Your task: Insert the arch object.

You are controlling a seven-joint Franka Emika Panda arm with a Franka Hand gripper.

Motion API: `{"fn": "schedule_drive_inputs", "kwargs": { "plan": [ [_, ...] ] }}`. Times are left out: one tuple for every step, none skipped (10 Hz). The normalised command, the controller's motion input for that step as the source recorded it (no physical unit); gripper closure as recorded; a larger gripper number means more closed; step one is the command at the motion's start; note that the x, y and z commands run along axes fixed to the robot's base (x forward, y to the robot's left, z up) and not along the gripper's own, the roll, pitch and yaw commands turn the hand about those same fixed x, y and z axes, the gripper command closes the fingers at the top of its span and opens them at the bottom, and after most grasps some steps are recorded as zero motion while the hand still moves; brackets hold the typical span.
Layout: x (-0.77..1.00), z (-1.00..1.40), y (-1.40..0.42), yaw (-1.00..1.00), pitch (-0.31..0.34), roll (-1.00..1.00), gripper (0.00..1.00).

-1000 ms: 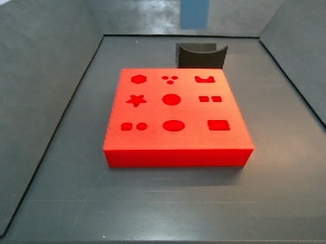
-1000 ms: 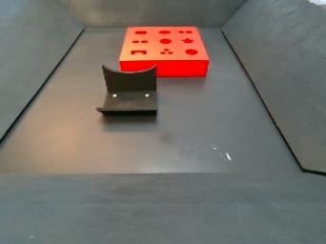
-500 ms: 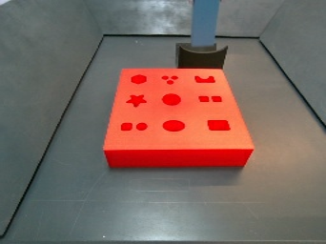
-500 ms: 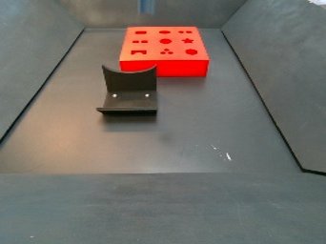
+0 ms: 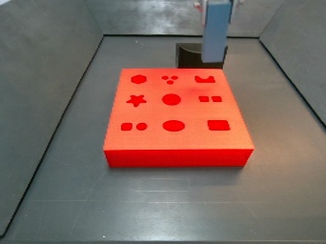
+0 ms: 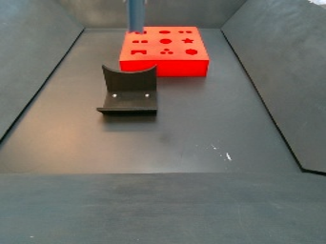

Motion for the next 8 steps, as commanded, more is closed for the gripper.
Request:
{"fn": "schedule_drive_inputs", "kwargs": {
  "plan": [
    [0.41,-0.42,0.0,0.0,-0.077,0.12,1.0],
    [0.36,-0.37,0.0,0.0,-0.083,0.15,1.0],
    [0.24,-0.3,0.0,0.0,-0.05,0.17,1.0],
    [0.1,-0.27,0.0,0.03,-0.026,0.17,1.0],
    [-0.06,-0.19,0.0,0.03,-0.046,0.12,1.0],
    [-0.28,-0.08,0.0,0.02,-0.053,0.12,1.0],
    [-0.36,-0.06,0.0,0.05,0.0,0.17,1.0],
    [-0.35,-0.06,0.0,0.05,0.001,0.17,1.0]
  ]
}}
